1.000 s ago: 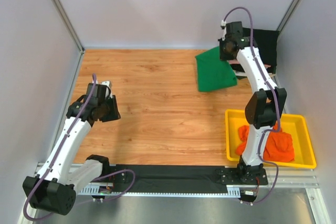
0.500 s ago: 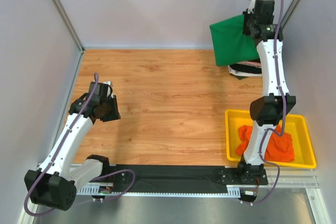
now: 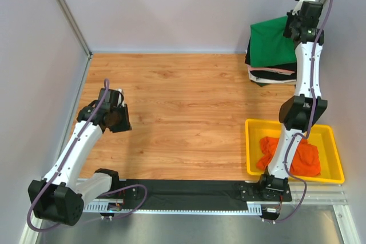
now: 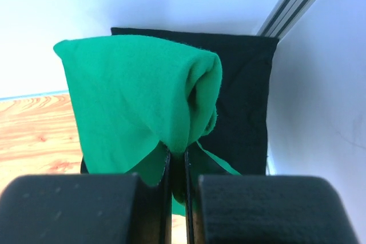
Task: Fold and stack the t-shirts
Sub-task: Neatly place the folded tshirt to the corner
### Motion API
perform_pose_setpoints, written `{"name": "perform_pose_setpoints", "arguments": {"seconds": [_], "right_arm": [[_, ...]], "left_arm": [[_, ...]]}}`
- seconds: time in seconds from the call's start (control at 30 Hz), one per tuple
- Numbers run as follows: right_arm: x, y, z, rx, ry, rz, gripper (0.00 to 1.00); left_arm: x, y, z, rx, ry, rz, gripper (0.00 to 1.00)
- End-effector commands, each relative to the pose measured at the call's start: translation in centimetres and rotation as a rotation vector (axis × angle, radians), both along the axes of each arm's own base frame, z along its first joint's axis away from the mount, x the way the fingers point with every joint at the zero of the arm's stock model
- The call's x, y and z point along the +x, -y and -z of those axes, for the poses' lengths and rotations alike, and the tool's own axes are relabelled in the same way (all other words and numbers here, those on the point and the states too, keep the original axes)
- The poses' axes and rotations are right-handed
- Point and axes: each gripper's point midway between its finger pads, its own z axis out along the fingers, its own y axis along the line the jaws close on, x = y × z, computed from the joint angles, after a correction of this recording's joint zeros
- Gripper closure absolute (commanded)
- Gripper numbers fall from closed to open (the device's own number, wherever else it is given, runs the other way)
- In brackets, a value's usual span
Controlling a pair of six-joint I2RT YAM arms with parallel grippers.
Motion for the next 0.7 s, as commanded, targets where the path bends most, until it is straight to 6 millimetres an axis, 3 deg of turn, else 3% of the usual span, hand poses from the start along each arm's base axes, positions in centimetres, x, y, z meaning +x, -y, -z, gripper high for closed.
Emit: {"name": "perform_pose_setpoints", "arguments": {"seconds": [0.0,0.27,0.37,0.4,0.43,0.47,0.5,0.53,0.63,0.67], "right_arm": [[1.9,0.6,-1.7,0.067,0.112,-0.010,1.00],[4.1,4.4,0.5,0.103,0.153,0.070,1.00],[5.5,7.1,2.4,0.084,0.169,0.134,1.00],[6.7,7.7,4.1,0.090,0.175,0.143,1.00],[6.8,9.7,4.5,0.070,0.188,0.226,0.90],[6.9,11.2,5.6,0.072,0.191,0.275,0.73],[7.7,12.5,8.3,0.096,0.181,0.322,0.49],[7.7,13.9,8.0,0.111,0.208,0.353,0.12],[7.0,16.3,10.6,0.139,0.187,0.478,0.03],[6.5,16.7,10.5,0.141,0.187,0.505,0.03]], "left_arm": [[0.4,0.0,0.1,0.001,0.007,-0.008,0.64],[0.4,0.0,0.3,0.005,-0.001,-0.010,0.64],[0.3,-0.1,0.4,0.007,-0.005,-0.013,0.64],[0.4,-0.1,0.4,0.008,-0.004,-0.014,0.64],[0.4,-0.1,0.6,0.010,-0.011,-0.014,0.64],[0.4,-0.1,0.6,0.010,-0.013,-0.014,0.64],[0.4,-0.1,0.6,0.011,-0.016,-0.014,0.64],[0.4,-0.1,0.6,0.011,-0.017,-0.014,0.64],[0.3,0.0,0.5,0.006,-0.013,-0.012,0.64],[0.3,-0.1,0.5,0.007,-0.012,-0.010,0.64]]}}
